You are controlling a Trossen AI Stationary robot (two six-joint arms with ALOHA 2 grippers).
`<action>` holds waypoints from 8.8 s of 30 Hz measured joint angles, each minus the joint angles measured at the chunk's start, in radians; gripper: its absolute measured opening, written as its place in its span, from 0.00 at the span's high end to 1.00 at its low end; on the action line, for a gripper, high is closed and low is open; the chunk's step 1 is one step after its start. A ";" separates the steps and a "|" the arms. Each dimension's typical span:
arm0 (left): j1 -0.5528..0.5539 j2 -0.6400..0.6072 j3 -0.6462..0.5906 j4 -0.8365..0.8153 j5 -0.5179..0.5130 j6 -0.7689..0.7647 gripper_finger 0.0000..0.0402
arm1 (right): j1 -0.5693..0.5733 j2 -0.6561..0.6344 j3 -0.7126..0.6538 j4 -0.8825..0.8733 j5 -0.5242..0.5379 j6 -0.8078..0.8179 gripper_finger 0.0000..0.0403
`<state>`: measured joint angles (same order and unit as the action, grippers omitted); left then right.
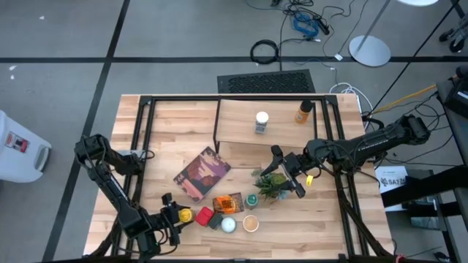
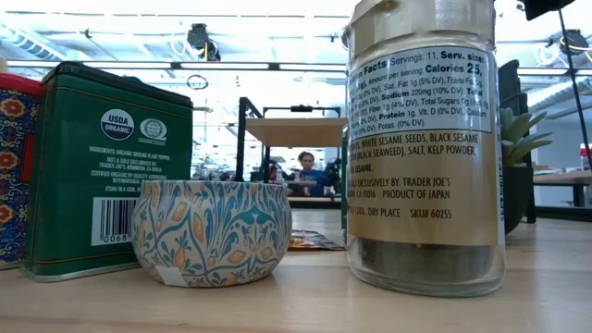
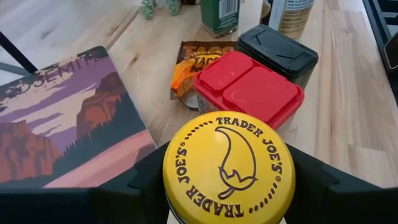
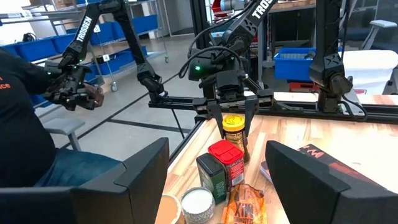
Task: Shelf spices
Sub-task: Put the yellow seasoning bottle on the shelf
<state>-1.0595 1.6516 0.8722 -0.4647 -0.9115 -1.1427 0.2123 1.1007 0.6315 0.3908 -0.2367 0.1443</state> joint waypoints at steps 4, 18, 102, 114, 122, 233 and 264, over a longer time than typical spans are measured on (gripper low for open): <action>0.000 0.000 0.023 -0.053 -0.001 -0.002 0.44 | 0.000 0.000 0.000 -0.009 0.000 0.001 0.36; 0.000 -0.001 0.167 -0.306 -0.050 -0.002 0.44 | 0.008 0.000 0.000 -0.017 0.004 0.001 0.36; 0.726 -0.240 0.408 0.433 0.600 1.421 0.44 | -0.001 0.286 0.502 -0.362 0.307 -0.266 0.36; 0.726 -0.240 0.408 0.415 0.622 1.433 0.44 | -0.001 0.334 0.536 -0.369 0.316 -0.292 0.47; 0.726 -0.240 0.408 0.406 0.626 1.435 0.44 | 0.000 0.333 0.536 -0.370 0.333 -0.294 0.47; 0.998 -0.297 0.150 0.596 0.752 1.199 0.18 | 0.330 0.170 0.536 -1.278 1.409 0.699 0.51; 0.998 -0.029 0.151 1.486 1.080 1.149 0.18 | 0.411 0.190 0.535 -0.456 1.274 -0.051 0.51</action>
<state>-0.0612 1.6223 1.0237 1.0212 0.1682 0.0067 0.6235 1.2907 1.1667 -0.0650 1.0369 0.0936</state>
